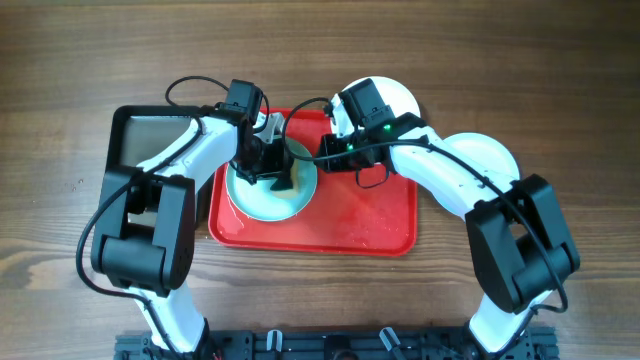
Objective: Clean dirty plates on tray and stack at the side
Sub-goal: 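Keep scrubbing the blue plate with the left-gripper sponge in circles, then lift the sponge away and return the left arm over the black tray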
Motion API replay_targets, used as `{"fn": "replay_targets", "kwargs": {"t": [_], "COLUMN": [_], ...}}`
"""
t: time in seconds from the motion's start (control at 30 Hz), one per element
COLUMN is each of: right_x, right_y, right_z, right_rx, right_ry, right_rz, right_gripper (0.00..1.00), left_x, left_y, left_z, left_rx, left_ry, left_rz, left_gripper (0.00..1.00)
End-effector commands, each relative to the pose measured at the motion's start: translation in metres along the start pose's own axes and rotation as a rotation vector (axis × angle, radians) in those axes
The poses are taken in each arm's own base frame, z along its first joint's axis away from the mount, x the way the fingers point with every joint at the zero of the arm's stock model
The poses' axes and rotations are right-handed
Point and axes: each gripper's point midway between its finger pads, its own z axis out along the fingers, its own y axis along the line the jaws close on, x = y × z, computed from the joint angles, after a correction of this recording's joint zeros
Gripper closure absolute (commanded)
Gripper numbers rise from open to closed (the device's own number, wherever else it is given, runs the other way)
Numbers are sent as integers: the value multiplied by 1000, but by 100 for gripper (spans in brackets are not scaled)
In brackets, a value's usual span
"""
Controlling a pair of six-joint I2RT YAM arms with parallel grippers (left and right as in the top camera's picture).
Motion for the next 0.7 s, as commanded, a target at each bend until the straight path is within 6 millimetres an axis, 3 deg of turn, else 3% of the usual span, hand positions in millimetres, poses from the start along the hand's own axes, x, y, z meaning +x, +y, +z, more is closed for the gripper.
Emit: {"fn": "replay_targets", "kwargs": {"t": [0.0,0.13,0.37,0.5,0.67], "right_x": [4,19,22,32,33], "right_y": [-10,-13,-14,-18,-16], "right_z": [13,36,48,69,70], "right_rx": [83,98,92,75,61], "right_ry": [1,55,67,110,118], "right_rz": [84,135,200,260,270], "right_gripper": [83,84,85,96,96], "left_x": [2,2,2,3,-7], "left_y": [16,16,16,14,7], "left_z": [7,7,7,8,10], "left_rx": [-72,-72,-72,-71,-60], "left_ry": [5,5,5,6,-35], "left_rz": [-21,-21,-21,-17,3], "left_gripper": [96,96,96,96,96]}}
